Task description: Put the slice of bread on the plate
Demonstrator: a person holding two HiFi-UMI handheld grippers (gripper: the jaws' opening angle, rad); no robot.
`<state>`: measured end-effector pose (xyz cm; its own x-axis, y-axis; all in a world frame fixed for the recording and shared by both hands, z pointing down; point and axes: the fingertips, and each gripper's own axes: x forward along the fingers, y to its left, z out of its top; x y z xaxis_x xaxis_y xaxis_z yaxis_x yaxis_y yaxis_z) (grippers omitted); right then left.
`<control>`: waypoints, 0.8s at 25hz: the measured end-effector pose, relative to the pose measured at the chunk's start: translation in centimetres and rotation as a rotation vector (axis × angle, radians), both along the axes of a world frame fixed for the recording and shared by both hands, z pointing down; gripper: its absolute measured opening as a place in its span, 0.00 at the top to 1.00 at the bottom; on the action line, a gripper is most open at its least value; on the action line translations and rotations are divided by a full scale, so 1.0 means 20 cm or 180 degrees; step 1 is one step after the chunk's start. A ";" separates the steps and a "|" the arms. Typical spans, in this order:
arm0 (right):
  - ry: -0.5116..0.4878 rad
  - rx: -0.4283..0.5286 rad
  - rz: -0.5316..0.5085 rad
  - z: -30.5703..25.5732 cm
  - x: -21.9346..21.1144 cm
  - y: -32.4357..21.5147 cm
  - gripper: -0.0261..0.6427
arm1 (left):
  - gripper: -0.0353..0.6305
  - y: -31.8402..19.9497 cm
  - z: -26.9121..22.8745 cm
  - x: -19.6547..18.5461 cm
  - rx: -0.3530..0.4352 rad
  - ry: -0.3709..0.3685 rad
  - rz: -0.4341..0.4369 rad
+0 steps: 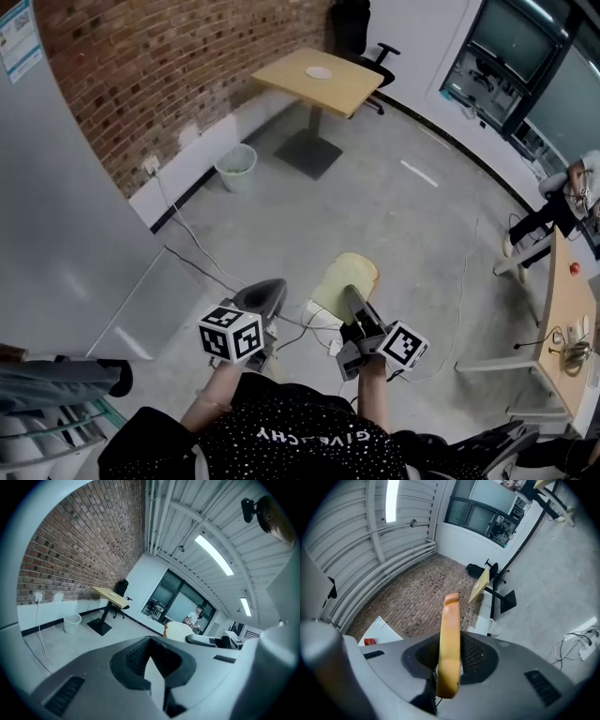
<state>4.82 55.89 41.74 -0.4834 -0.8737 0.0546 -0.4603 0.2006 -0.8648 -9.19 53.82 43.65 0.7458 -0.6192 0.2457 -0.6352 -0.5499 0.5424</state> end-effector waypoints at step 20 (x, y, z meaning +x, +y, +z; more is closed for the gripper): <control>0.0061 0.0075 0.0019 -0.09 -0.13 -0.91 0.82 | 0.93 -0.92 -0.10 -0.01 0.0053 0.0039 0.0313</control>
<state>2.31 37.73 39.85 -0.4771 -0.8778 0.0431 -0.4781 0.2181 -0.8508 -9.31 35.37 41.66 0.8061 -0.5467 0.2264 -0.5710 -0.6182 0.5402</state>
